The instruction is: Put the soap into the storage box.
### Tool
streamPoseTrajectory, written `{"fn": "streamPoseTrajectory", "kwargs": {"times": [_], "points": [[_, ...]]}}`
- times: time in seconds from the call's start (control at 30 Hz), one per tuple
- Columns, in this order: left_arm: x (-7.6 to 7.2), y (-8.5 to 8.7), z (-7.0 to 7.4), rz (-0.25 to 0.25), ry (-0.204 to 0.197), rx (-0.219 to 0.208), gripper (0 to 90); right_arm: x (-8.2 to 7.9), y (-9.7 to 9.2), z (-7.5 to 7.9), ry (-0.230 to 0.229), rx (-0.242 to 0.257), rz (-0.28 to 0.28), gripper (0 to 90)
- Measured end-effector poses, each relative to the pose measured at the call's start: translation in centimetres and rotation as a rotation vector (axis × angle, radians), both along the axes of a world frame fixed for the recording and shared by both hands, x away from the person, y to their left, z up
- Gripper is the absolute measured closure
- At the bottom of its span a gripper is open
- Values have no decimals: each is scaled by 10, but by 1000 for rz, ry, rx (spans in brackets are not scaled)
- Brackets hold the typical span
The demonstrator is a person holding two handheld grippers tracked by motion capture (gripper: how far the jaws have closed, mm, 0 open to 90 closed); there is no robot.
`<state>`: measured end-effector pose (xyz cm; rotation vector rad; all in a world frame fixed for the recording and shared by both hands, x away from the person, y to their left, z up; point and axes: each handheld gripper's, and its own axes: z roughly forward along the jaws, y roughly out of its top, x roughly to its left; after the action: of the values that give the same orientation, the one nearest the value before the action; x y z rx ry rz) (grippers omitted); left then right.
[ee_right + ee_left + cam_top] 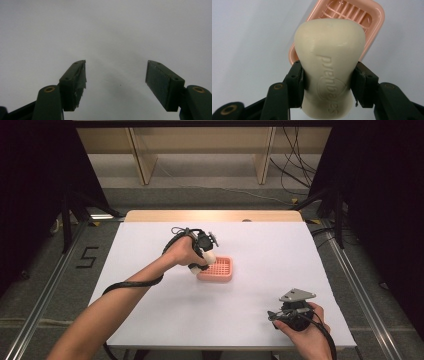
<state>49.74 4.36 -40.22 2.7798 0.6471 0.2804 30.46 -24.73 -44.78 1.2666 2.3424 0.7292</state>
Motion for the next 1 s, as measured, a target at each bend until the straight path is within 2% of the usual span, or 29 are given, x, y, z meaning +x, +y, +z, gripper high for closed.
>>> {"fn": "streamPoseTrajectory", "kwargs": {"times": [1.0], "points": [[8, -9, -9, -21, -15, 4, 492, 1, 0, -1, 4, 5, -5, 335]]}}
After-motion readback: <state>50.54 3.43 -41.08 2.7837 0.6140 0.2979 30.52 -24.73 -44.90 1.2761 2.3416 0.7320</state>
